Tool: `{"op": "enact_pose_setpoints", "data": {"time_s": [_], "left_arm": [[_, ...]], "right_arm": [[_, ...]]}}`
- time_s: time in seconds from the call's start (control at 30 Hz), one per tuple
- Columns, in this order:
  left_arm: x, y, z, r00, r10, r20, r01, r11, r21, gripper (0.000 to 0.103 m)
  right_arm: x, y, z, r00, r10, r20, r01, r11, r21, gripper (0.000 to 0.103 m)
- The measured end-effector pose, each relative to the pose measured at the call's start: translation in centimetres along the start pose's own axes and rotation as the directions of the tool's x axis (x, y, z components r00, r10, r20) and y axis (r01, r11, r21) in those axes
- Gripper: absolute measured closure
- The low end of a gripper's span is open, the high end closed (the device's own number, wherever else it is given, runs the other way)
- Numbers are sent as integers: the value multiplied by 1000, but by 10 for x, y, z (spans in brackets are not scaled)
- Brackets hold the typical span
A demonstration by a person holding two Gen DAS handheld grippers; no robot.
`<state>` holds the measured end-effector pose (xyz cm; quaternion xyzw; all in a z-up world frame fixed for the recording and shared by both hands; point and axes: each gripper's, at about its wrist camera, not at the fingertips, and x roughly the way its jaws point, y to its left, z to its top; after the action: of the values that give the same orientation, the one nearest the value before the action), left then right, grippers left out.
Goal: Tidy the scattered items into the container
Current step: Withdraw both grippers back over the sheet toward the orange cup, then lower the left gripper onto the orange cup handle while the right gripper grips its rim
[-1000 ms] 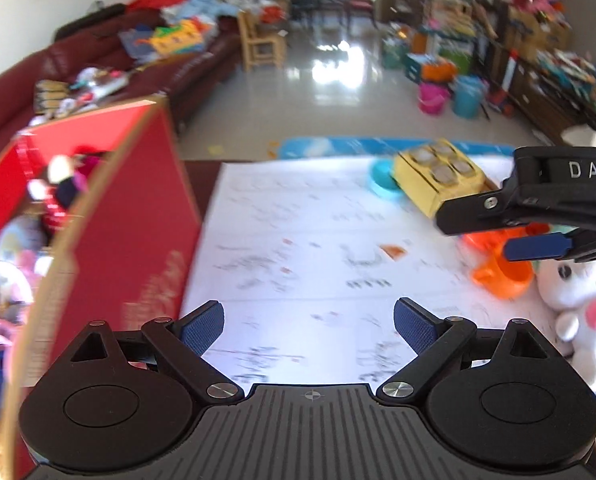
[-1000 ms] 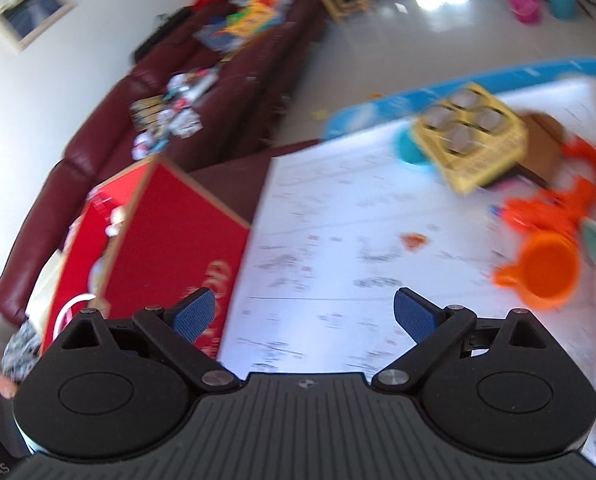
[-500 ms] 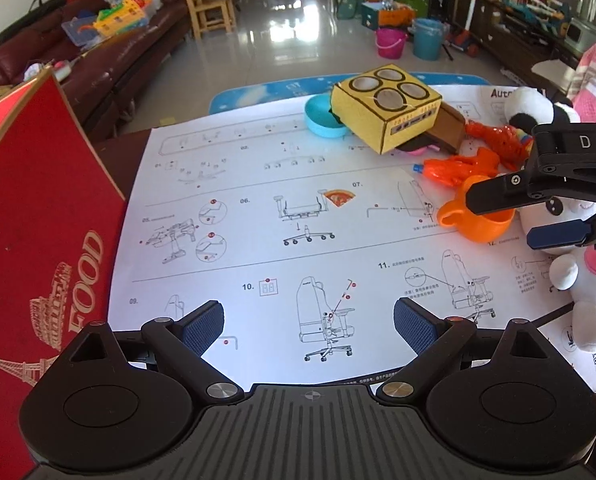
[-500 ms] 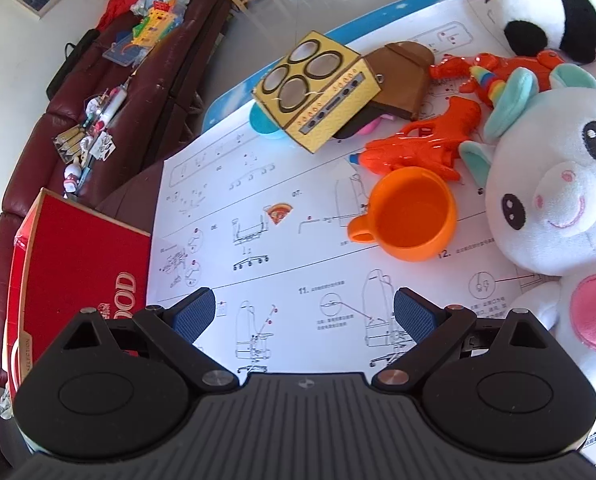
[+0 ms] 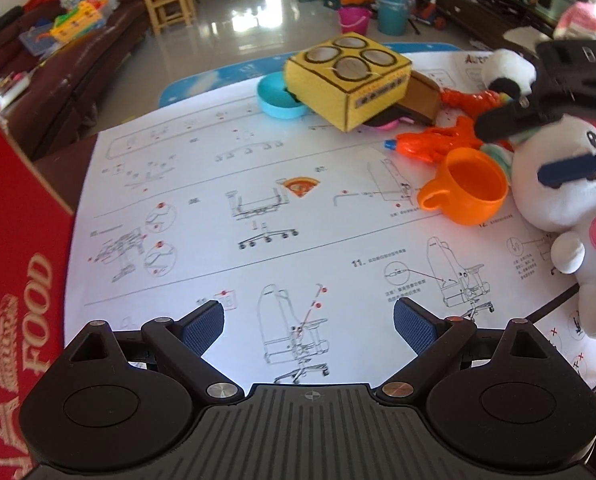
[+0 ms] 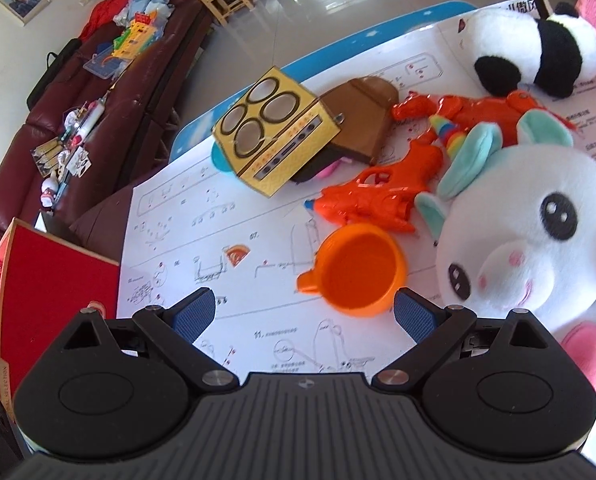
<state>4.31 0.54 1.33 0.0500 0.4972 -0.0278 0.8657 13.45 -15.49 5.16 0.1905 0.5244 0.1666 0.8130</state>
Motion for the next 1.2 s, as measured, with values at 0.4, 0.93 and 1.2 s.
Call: {"op": "enact_pose_setpoints", "data": {"time_s": [0.4,0.93,1.2], "left_arm": [[49,-48,34,988,-149,41,136,965,226,5],[96,-79,56,954,-300,24,275,900,338,10],[87,-64,26,950,-312,6,299,917,265,18]], "right_arm": [[26,12,31,1000,-10,6,11,996,-91,3],[66,14,34,993,-78,-93,65,988,-142,1],[73,19,7,985,-38,-167,23,996,-89,0]]}}
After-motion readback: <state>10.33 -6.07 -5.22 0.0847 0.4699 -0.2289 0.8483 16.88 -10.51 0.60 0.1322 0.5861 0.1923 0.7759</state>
